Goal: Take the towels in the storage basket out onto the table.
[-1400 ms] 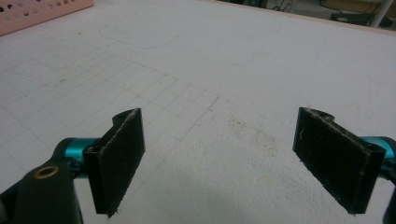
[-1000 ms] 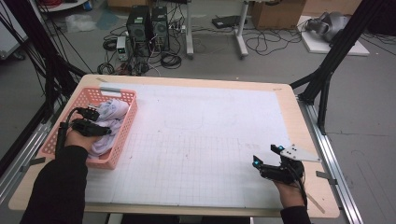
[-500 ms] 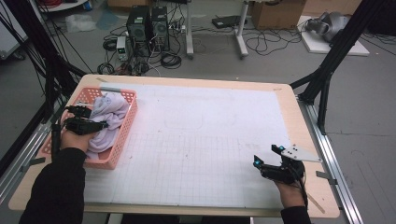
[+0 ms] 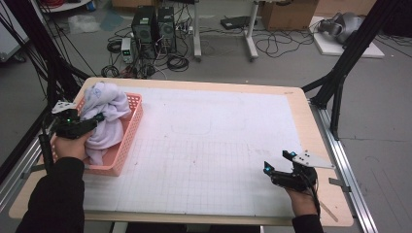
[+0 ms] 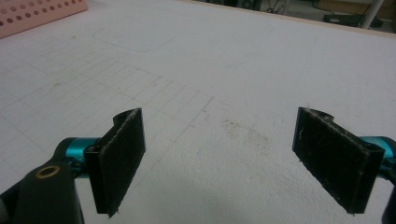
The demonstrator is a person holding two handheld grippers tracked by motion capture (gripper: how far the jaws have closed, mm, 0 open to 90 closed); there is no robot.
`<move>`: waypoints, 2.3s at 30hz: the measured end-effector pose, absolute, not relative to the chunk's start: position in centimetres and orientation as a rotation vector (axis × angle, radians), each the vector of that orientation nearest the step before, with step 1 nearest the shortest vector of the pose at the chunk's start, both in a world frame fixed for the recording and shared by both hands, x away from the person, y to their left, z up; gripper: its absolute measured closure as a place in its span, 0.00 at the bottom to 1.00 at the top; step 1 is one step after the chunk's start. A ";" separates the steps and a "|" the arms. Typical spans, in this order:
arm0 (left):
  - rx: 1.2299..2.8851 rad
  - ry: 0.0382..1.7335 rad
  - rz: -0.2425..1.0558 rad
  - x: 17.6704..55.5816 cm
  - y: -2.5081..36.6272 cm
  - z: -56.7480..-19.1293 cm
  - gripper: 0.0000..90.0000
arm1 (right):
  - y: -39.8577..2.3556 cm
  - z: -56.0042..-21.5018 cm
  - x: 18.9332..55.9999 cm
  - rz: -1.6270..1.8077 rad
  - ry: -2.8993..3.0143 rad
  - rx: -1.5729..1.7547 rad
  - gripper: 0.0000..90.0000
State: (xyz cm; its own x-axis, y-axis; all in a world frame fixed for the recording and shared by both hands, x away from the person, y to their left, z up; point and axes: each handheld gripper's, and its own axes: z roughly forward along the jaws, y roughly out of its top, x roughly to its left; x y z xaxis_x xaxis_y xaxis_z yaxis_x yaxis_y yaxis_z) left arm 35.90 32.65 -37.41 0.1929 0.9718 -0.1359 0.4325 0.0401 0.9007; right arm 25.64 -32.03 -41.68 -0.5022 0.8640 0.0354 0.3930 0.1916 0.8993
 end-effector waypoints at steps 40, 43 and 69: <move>1.338 0.842 0.838 31.5 27.4 -26.9 0.68 | -31.9 -41.7 25.6 1.278 1.985 1.173 0.18; 1.339 0.805 0.825 31.4 26.3 -26.3 0.68 | -31.9 -41.6 25.6 1.277 1.983 1.167 0.18; 1.441 0.575 0.571 30.9 14.8 -28.4 0.67 | -32.0 -41.7 25.7 1.278 1.985 1.160 0.18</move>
State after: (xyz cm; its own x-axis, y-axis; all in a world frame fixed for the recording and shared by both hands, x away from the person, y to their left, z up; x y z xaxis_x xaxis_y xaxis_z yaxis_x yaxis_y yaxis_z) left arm 30.90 14.76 -28.36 0.7402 0.6721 -0.0206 -0.0163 0.0486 0.9987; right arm 25.65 -31.98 -41.66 -0.5077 0.8609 0.0315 0.3851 0.1941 0.9022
